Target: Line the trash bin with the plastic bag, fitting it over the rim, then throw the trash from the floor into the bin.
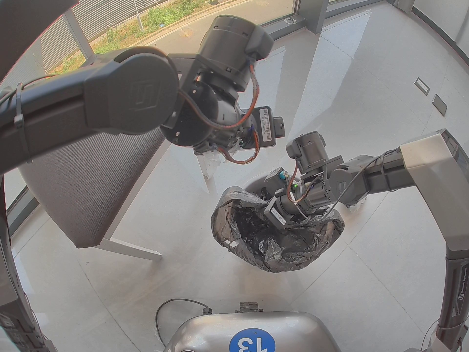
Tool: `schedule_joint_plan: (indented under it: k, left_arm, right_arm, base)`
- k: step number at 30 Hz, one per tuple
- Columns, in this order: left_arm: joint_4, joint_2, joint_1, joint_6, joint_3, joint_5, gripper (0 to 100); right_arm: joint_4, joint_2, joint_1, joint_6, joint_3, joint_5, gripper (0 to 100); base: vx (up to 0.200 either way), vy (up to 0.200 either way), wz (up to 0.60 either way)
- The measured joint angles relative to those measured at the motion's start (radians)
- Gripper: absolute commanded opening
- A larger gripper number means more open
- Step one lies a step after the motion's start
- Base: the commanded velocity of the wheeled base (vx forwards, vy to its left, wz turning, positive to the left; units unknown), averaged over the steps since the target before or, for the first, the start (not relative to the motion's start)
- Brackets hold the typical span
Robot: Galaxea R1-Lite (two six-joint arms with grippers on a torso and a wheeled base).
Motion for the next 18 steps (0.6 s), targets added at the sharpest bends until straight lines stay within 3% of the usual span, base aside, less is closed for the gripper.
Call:
schedule_joint_plan:
  k: [18]
  left_arm:
    - [0.01,0.002,-0.009,-0.016,0.0,0.003,100]
  right_arm:
    - [-0.001,-0.018,-0.071,-0.003,-0.118,-0.021,0]
  base:
    - [0.0,0.0,0.0]
